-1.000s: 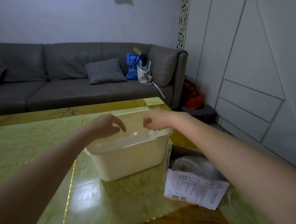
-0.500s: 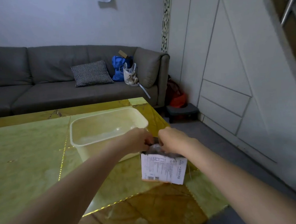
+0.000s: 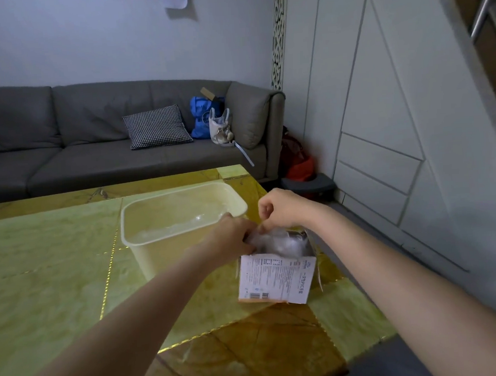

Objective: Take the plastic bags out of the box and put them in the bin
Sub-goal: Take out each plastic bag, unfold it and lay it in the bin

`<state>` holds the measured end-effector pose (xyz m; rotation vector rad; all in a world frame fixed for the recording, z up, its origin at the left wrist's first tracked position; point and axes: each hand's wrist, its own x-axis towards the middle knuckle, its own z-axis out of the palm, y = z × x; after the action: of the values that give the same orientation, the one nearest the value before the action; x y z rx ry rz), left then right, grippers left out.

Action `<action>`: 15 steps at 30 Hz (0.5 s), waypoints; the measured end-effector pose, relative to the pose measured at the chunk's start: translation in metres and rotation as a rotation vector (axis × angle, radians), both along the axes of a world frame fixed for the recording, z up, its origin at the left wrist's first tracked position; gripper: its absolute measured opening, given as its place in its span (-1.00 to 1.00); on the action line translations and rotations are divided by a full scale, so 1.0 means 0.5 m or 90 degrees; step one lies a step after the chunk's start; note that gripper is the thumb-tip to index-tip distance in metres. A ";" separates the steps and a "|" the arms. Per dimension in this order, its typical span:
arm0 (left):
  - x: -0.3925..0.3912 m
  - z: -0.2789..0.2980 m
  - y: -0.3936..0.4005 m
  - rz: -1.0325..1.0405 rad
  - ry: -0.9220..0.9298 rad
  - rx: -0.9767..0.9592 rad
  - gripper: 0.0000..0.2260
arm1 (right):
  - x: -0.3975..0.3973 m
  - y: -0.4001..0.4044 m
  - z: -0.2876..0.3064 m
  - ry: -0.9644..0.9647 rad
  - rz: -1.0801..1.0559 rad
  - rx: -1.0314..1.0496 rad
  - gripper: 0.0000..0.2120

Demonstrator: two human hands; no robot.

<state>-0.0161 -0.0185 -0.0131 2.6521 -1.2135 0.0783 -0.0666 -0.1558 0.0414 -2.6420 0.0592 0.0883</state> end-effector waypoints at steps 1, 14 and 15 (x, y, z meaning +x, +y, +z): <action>0.002 0.002 0.001 0.002 0.007 -0.015 -0.85 | -0.001 -0.002 0.002 0.005 -0.003 0.032 -0.77; -0.028 -0.003 0.004 -0.006 0.164 -0.149 -0.85 | -0.006 0.005 -0.026 0.142 -0.056 0.059 -0.85; -0.028 -0.003 0.005 -0.002 0.189 -0.164 -0.81 | -0.006 0.002 -0.027 0.115 -0.059 0.106 -0.83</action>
<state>-0.0300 -0.0159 -0.0146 2.3387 -1.0346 -0.1447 -0.0698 -0.1550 0.0279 -2.4551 0.2254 0.2880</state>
